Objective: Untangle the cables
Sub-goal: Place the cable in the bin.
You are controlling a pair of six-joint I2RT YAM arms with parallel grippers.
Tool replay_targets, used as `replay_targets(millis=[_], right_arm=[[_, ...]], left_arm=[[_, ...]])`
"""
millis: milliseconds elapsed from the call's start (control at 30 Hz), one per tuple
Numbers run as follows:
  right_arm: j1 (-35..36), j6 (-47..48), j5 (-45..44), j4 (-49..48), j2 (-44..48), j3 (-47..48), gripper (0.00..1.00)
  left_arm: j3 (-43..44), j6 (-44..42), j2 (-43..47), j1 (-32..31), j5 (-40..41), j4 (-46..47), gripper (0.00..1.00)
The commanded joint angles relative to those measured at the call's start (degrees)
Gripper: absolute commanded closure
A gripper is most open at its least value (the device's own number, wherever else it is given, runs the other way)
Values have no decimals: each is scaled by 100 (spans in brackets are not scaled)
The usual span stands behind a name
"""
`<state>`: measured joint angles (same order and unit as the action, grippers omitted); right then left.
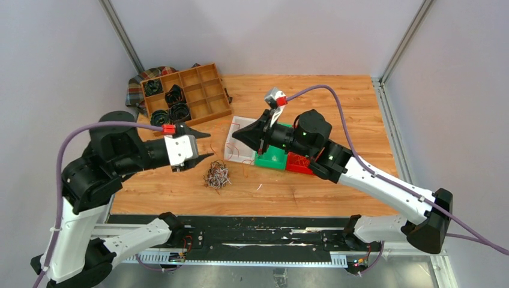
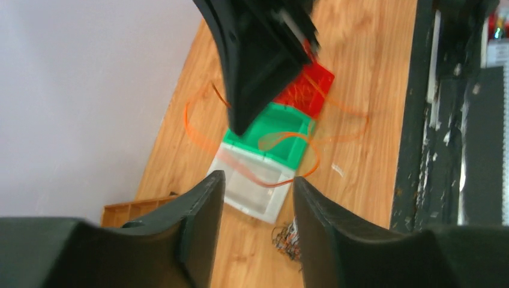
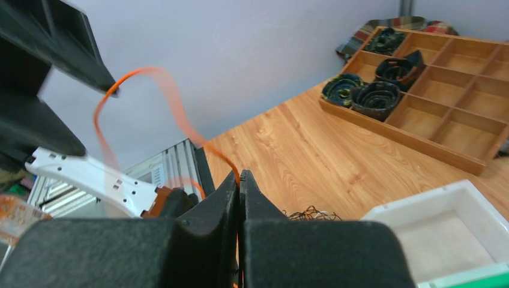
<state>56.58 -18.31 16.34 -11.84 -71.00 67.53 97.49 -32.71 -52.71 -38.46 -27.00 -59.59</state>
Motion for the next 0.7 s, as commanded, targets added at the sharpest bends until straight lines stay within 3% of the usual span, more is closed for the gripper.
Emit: replay_targets(millis=[0,133,200,333,467,667], right_arm=[[-426,-619,-263,-427,404,-463,99],[-867,-592,-511,-105,830,-813,100],[-1086,-370,-822,267,1059,-972,100],[-1334,505,-2347,1348,1362,-1229,99],[-1636,986,-3933,1868,1441,-1769,99],[-2218,924,-4820,1940,1192,-2220,100]], left_arm=[[-952,-805,380,-48,135,17,40],[-1570,-1429,646,-48,798,5,20],[-1777,-1618,688,-48,1140,-76,16],[-2090,-1722,605,-48,1552,-405,1],[-2331,-1677,454,-48,1920,-627,2],[-2191,-1491,351,-48,1927,-618,2]])
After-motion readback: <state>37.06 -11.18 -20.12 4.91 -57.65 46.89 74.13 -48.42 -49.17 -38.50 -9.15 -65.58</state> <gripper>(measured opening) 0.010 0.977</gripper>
